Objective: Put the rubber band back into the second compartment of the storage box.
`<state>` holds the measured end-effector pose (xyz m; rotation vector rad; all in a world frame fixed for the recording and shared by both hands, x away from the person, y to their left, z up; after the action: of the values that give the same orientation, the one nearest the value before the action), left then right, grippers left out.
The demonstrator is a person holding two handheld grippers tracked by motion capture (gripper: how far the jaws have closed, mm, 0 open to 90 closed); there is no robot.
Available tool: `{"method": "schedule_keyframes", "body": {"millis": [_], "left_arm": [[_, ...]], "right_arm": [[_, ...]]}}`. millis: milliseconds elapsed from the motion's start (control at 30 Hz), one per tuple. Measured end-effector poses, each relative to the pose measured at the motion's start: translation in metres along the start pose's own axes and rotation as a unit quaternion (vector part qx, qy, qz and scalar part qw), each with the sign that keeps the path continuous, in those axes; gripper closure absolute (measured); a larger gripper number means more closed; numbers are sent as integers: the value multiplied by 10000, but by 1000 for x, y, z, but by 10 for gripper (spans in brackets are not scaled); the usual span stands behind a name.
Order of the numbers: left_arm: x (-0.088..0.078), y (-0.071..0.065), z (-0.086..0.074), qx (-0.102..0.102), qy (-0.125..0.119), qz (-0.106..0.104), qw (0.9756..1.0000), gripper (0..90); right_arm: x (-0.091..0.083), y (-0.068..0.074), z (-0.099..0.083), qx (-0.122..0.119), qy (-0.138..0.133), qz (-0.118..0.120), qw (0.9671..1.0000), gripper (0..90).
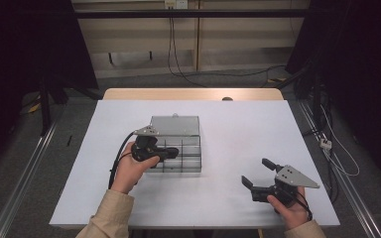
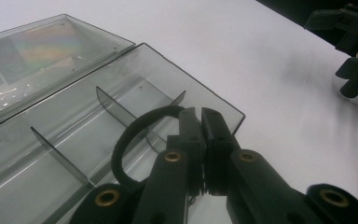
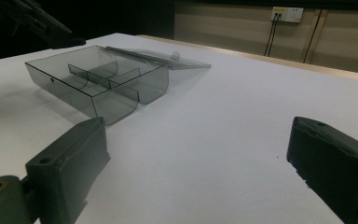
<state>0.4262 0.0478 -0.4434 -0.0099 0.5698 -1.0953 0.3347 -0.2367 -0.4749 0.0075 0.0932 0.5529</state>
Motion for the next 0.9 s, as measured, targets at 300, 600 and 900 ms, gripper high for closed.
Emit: {"method": "schedule_keyframes", "body": {"millis": [300,600,900], "left_arm": [[5,5,0,-5,14,41,10000,883],[9,12,0,-41,33,153,9999,882],[15,17,1,-43,48,182,9998,882]], "right_arm": [[0,1,0,-1,1,16,10000,49],[-1,1,0,1,4,17,10000,48],[-1,0,0,16,-1,-2,10000,48]]}}
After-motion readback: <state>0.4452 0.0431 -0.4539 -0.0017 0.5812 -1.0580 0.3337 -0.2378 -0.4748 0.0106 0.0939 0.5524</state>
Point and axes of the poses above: each handheld gripper's, and its own axes: x roughly forward along the jaws, z roughly out of its top, y roughly to its left, the point moved 8 cm from there along x, roughly forward along the jaws, and after that the axes turned 10 degrees about -y, right-handed, at the moved point
